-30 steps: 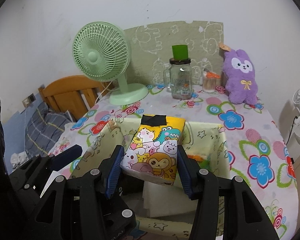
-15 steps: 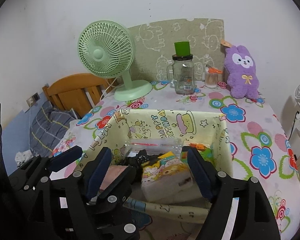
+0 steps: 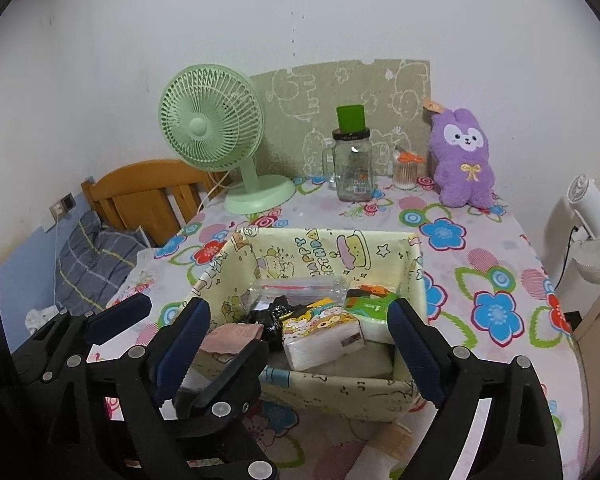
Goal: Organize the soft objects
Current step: 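Withdraw both tools up and away from the yellow box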
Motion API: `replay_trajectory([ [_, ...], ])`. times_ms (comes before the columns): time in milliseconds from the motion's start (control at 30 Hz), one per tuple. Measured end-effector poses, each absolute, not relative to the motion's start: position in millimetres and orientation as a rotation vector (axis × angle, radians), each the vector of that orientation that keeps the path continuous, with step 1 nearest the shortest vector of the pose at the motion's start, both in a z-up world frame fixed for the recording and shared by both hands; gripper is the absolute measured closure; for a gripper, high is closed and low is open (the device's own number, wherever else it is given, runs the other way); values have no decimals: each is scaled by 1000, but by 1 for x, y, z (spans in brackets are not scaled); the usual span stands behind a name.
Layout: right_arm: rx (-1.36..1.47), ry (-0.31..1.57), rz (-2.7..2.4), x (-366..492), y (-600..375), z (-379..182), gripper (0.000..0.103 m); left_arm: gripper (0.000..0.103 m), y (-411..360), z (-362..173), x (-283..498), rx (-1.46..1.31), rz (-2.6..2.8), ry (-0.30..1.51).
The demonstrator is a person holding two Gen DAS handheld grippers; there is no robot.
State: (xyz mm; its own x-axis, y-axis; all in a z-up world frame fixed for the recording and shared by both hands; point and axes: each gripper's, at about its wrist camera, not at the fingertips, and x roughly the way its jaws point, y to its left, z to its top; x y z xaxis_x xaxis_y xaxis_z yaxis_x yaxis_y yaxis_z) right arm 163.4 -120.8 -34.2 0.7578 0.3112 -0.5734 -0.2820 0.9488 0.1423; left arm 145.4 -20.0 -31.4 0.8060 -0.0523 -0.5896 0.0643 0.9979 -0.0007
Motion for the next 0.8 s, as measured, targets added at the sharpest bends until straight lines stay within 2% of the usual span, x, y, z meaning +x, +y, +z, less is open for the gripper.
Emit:
replay_trajectory([
  [233,39,590,287,144,-125,-17,6,5,-21,-18,128,18,-69,593],
  [800,39,535,246,95,-132,9,4,2,-27,5,86,27,-75,539],
])
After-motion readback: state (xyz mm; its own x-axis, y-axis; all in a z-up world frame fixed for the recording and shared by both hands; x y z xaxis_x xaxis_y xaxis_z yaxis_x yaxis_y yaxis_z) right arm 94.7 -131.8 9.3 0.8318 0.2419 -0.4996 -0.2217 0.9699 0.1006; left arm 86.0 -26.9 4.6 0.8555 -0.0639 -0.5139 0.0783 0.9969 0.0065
